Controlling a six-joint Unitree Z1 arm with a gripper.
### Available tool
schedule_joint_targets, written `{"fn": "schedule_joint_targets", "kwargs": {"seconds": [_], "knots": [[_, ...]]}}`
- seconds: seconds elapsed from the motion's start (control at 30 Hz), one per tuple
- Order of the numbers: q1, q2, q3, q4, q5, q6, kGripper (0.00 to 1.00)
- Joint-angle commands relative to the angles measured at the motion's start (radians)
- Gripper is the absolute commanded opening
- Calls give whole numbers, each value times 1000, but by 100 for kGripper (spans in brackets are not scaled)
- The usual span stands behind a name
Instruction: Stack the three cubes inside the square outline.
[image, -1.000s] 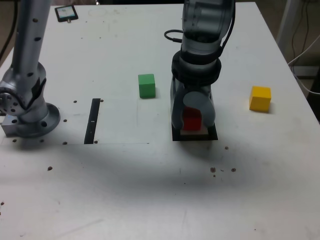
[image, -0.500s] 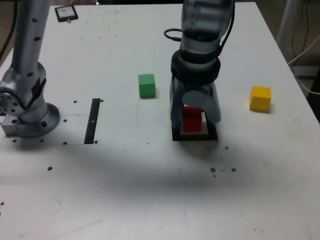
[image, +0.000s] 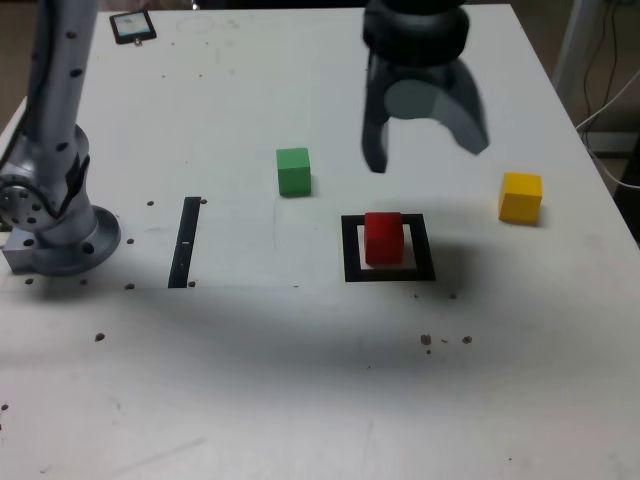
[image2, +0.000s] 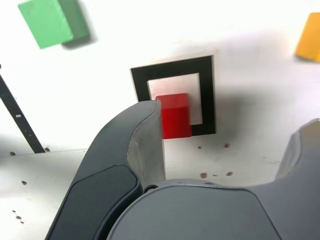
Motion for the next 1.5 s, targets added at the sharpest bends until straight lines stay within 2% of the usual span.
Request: {"fn": "schedule_joint_targets", "kwargs": {"seconds": [0.0,0.1,0.27,0.4,0.67,0.73,0.9,1.27,1.47], "knots": [[7,41,-121,20,-5,21,100],[13,96,-202,36,-26,48,100],[11,199,-312,38,-90,89,99],[12,270,-397,44,-106,107,99],[64,353,-436,46,-97,124,99],[89,363,-426,44,-76,136,99],[101,376,-431,41,-65,153,98],[121,432,-466,36,-57,173,83],[123,447,-483,29,-37,174,69]]}}
